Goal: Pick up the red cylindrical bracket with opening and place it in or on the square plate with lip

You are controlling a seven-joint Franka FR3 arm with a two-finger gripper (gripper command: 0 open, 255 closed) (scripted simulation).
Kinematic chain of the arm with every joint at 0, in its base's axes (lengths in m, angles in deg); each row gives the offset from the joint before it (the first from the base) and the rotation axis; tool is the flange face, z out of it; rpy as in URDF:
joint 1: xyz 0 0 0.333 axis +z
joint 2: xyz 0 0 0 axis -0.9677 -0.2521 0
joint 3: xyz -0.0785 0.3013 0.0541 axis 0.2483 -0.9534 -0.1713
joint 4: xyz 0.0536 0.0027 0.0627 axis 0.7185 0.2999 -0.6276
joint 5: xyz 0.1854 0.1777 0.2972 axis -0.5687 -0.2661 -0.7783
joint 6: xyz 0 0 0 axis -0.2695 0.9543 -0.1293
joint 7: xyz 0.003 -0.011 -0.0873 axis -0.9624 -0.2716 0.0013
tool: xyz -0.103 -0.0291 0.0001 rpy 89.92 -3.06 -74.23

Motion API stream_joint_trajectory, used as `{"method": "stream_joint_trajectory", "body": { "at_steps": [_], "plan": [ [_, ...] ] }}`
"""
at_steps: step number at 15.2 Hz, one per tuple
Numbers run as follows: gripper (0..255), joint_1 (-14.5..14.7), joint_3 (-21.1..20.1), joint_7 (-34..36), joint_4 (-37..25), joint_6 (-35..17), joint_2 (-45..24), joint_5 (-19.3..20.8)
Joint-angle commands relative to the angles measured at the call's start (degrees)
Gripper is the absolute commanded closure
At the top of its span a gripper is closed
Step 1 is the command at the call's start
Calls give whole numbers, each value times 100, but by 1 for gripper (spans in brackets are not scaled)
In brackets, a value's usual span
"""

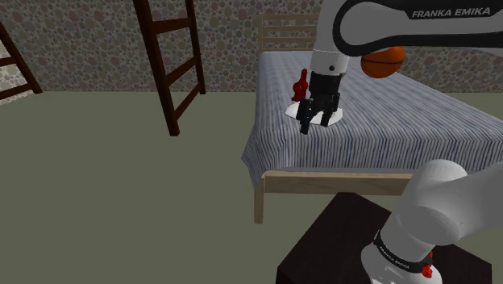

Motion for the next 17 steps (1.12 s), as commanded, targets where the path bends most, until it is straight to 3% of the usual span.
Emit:
{"method": "stream_joint_trajectory", "body": {
  "at_steps": [1, 9, 17],
  "plan": [
    [0, 0, 0, 0, 0, 0, 0, 0],
    [0, -331, 744, -806, -573, -679, -979, 400],
    [0, -523, 1449, -1603, -1524, -1179, -2155, 441]
  ]
}}
